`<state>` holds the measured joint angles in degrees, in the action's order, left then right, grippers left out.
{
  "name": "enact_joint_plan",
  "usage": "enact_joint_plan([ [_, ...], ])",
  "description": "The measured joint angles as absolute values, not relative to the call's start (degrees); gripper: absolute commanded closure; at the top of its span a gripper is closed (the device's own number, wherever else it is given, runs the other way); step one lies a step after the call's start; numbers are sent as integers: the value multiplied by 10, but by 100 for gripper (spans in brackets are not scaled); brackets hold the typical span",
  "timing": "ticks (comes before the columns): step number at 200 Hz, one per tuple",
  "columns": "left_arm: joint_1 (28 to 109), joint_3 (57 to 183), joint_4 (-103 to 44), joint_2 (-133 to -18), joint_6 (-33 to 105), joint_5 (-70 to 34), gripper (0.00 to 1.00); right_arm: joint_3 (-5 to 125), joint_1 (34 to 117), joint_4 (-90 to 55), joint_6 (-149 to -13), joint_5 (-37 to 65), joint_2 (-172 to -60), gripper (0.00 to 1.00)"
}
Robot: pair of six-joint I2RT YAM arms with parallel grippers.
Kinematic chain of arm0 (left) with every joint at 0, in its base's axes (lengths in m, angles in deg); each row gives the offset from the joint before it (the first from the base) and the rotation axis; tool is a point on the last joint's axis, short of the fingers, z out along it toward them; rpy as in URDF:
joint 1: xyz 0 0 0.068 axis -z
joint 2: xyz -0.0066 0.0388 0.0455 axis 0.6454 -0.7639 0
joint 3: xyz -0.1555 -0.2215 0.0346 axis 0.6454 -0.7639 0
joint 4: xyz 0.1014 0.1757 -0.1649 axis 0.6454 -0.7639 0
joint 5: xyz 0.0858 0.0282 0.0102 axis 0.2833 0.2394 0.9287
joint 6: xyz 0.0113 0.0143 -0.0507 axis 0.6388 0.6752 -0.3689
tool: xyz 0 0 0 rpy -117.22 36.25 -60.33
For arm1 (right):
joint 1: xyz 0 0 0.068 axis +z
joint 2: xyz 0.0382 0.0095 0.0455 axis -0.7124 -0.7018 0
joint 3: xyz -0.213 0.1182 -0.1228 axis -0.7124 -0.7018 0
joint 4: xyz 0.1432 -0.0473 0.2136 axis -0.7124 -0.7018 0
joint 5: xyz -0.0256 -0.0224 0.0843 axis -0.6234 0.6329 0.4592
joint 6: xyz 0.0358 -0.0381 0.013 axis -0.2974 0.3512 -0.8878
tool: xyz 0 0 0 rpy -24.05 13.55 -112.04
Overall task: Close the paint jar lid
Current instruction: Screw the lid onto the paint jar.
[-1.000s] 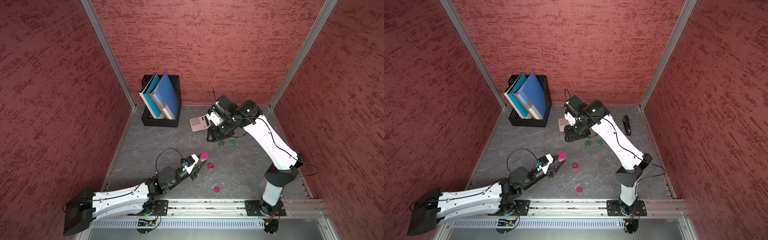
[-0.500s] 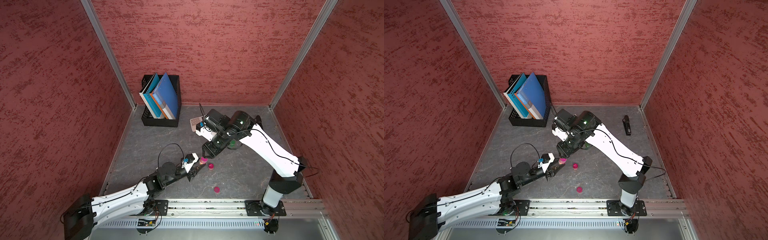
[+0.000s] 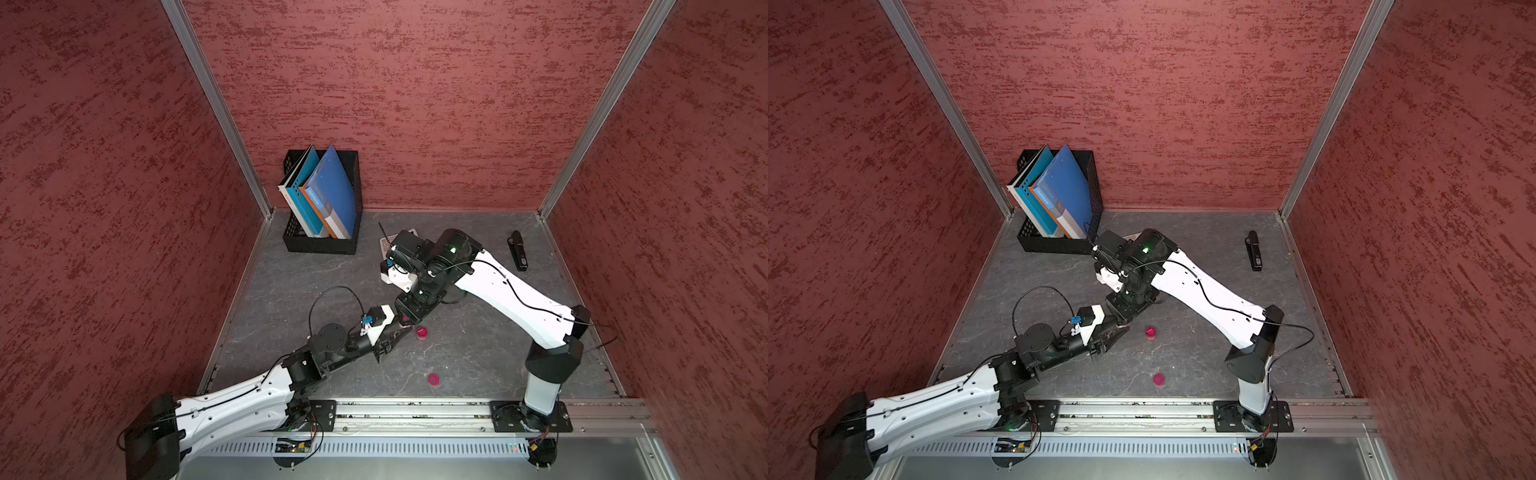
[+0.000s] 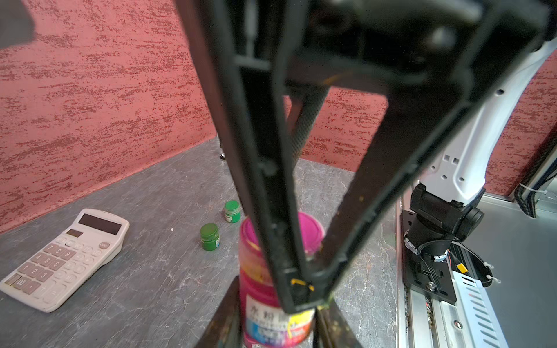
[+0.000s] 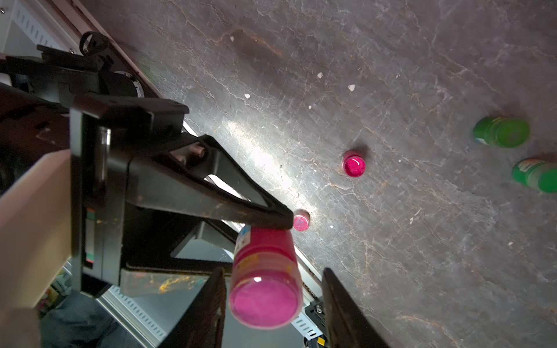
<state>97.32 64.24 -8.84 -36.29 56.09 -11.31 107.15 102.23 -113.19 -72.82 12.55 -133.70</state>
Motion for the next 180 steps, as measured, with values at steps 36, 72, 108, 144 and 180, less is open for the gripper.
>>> enact_joint_plan([
  [36, 974, 642, -89, -364, 561, -113, 82, 1077, 1022, -1132, -729, 127, -1337, 55],
  [72, 974, 643, -89, -369, 561, -113, 82, 1079, 1022, -1132, -729, 131, -1338, 57],
  [108, 974, 644, -89, -371, 561, -113, 82, 1079, 1022, -1132, -731, 136, -1338, 60],
  [144, 974, 644, -89, -371, 561, -113, 82, 1078, 1022, -1132, -732, 136, -1338, 61],
  [180, 975, 644, -89, -371, 561, -112, 82, 1078, 1021, -1132, -733, 136, -1338, 65],
])
